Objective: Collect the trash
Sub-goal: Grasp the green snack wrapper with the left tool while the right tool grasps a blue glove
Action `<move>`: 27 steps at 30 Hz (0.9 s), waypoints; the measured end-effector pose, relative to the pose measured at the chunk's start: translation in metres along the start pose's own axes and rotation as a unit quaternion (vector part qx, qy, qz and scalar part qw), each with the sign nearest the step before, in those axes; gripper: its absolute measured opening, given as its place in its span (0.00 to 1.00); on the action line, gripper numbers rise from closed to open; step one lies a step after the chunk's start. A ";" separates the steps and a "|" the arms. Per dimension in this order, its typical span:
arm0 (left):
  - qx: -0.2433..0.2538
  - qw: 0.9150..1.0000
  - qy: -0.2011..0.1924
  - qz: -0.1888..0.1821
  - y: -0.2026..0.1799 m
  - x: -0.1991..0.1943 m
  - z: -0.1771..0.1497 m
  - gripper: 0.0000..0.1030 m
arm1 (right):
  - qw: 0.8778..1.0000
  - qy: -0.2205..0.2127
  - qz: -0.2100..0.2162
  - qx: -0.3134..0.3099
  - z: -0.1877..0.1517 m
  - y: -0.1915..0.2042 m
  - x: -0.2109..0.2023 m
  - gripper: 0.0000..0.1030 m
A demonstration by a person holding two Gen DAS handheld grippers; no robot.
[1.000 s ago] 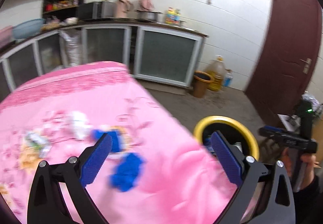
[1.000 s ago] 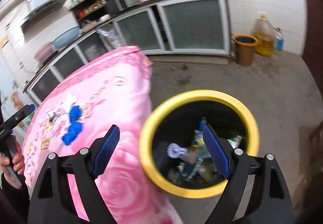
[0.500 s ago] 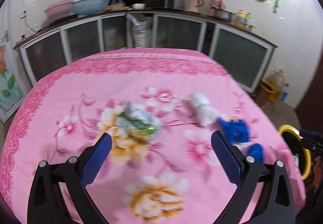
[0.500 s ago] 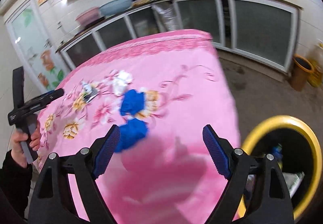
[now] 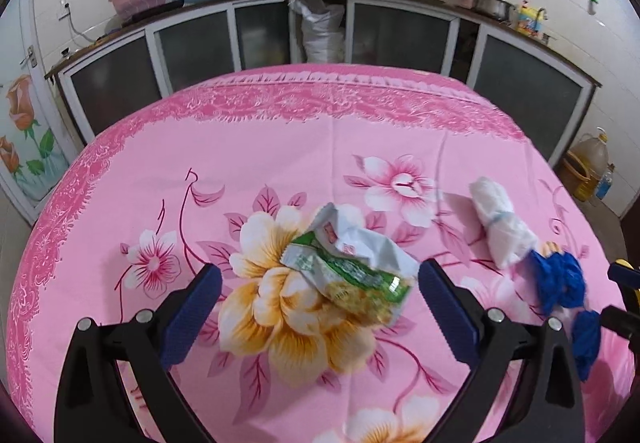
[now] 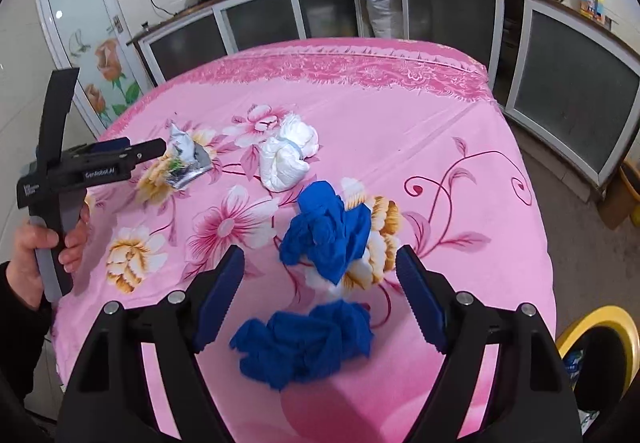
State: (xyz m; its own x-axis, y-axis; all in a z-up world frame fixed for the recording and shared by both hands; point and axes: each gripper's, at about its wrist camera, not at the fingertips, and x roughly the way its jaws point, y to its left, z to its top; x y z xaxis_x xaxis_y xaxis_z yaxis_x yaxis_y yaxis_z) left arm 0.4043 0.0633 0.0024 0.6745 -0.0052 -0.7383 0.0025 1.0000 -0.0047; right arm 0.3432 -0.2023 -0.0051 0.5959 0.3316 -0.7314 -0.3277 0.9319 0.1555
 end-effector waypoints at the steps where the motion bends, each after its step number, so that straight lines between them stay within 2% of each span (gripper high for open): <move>1: -0.003 1.000 0.003 -0.002 0.000 0.004 0.001 0.92 | 1.000 0.004 0.001 -0.002 0.002 0.000 0.004 0.73; 7: -0.015 0.999 0.028 -0.004 0.002 0.030 0.009 0.92 | 0.999 0.030 -0.009 -0.010 0.010 -0.002 0.030 0.73; 10: -0.029 0.999 0.041 -0.019 0.006 0.042 0.011 0.92 | 0.999 0.039 -0.011 -0.006 0.013 -0.005 0.040 0.72; 17: -0.054 0.997 0.048 -0.031 0.011 0.059 0.015 0.92 | 0.998 0.062 0.006 0.001 0.014 -0.005 0.057 0.61; 20: -0.068 0.995 0.059 -0.039 0.013 0.066 0.016 0.73 | 0.997 0.071 0.002 -0.002 0.013 -0.003 0.062 0.50; 22: -0.072 0.995 0.059 -0.036 0.014 0.068 0.015 0.67 | 0.997 0.072 -0.005 -0.002 0.013 -0.002 0.064 0.41; 24: -0.067 0.996 0.052 -0.031 0.013 0.065 0.014 0.56 | 0.998 0.069 -0.006 0.008 0.012 -0.005 0.061 0.29; 25: -0.069 0.996 0.052 -0.033 0.014 0.065 0.014 0.52 | 0.998 0.069 -0.005 0.011 0.013 -0.005 0.061 0.26; 26: -0.074 0.995 0.054 -0.042 0.016 0.063 0.015 0.39 | 0.998 0.069 -0.006 0.012 0.013 -0.005 0.059 0.24; 27: -0.078 0.994 0.055 -0.046 0.018 0.061 0.015 0.37 | 0.998 0.068 -0.004 0.014 0.013 -0.005 0.056 0.23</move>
State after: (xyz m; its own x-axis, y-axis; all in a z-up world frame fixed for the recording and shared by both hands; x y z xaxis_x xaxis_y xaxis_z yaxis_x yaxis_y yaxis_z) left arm 0.4566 0.0805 -0.0330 0.5918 -0.1062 -0.7991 -0.0590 0.9829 -0.1744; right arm 0.3882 -0.1860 -0.0382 0.4928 0.3022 -0.8160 -0.3005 0.9392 0.1663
